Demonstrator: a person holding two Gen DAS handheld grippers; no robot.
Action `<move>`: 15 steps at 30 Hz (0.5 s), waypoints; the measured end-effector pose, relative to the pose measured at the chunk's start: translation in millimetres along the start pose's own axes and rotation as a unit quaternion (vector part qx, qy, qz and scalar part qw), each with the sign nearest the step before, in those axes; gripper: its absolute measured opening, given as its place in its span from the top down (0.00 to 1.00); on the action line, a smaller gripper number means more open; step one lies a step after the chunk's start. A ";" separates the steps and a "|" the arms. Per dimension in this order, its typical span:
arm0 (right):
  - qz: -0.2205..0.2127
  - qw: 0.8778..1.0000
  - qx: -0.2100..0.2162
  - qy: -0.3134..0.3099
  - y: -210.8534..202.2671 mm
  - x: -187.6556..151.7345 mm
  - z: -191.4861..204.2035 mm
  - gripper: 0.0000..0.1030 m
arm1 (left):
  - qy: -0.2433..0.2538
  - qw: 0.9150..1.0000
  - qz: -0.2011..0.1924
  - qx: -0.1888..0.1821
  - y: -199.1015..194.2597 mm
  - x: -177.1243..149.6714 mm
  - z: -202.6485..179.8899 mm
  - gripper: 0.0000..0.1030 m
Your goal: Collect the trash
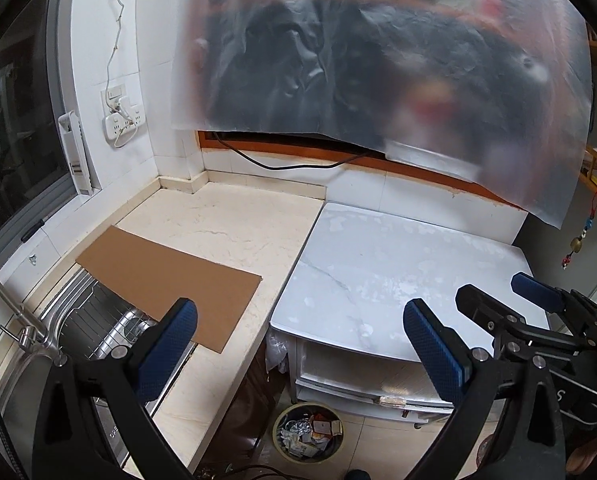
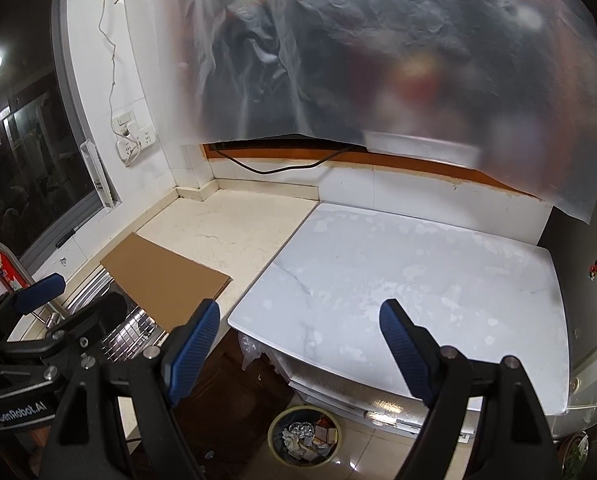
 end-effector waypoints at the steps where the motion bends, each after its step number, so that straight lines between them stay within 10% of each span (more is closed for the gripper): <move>1: -0.001 1.000 0.000 0.000 0.0 0.0 -0.2 0.20 | 0.000 1.000 0.000 0.001 -0.5 0.0 -0.5 0.01; 15: 0.002 1.000 -0.012 -0.010 -3.2 2.2 -4.9 0.20 | -0.006 1.000 0.004 0.001 0.9 -1.9 1.3 0.01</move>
Point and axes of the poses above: each gripper's, at about its wrist camera, not at the fingertips, and y roughly the way its jaws point, z to its left, x to its top, the point moved 7 cm from there along y, roughly the way its jaws point, and after that the axes turned 13 degrees about -z, right-handed, at the moved point
